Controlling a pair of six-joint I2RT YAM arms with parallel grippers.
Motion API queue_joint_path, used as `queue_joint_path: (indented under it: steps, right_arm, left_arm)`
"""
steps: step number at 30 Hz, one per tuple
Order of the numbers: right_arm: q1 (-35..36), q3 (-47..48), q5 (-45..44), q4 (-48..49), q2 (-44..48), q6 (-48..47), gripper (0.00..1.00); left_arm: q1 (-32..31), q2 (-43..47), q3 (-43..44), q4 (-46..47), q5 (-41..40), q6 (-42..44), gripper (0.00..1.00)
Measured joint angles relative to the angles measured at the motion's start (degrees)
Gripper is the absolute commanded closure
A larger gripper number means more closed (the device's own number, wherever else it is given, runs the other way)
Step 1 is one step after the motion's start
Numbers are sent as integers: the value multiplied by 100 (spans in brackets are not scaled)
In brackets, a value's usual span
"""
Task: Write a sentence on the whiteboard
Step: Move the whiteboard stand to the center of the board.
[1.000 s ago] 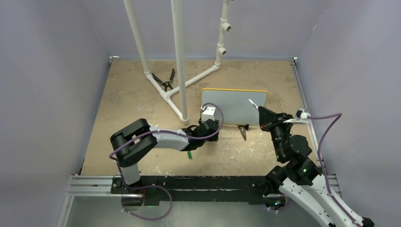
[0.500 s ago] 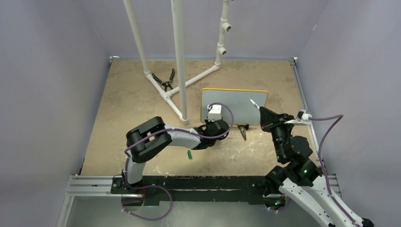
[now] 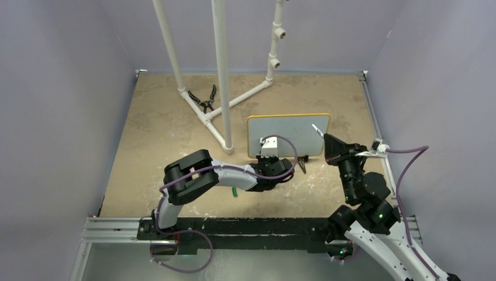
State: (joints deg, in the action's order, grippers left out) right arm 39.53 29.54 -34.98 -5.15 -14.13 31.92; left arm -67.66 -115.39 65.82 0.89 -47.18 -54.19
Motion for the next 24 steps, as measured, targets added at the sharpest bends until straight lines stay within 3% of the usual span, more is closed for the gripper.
queue_joint_path:
  steps: [10,12,15,18,24]
  right_arm:
    - [0,0,-7,-149,389,4,100]
    - [0,2,-11,-164,409,2,100]
    - [0,2,-11,-197,409,2,100]
    - [0,13,-7,-262,409,2,100]
    - [0,76,162,-308,479,-87,100]
  left_arm:
    - [-721,-4,431,-1609,-275,-1628,100]
    - [-828,-4,442,-1731,-286,-1818,91]
    - [-901,0,444,-1797,-297,-1980,58]
    - [-914,81,417,-1722,-168,-2124,39]
    - [-1104,538,-7,-1617,289,-2127,36]
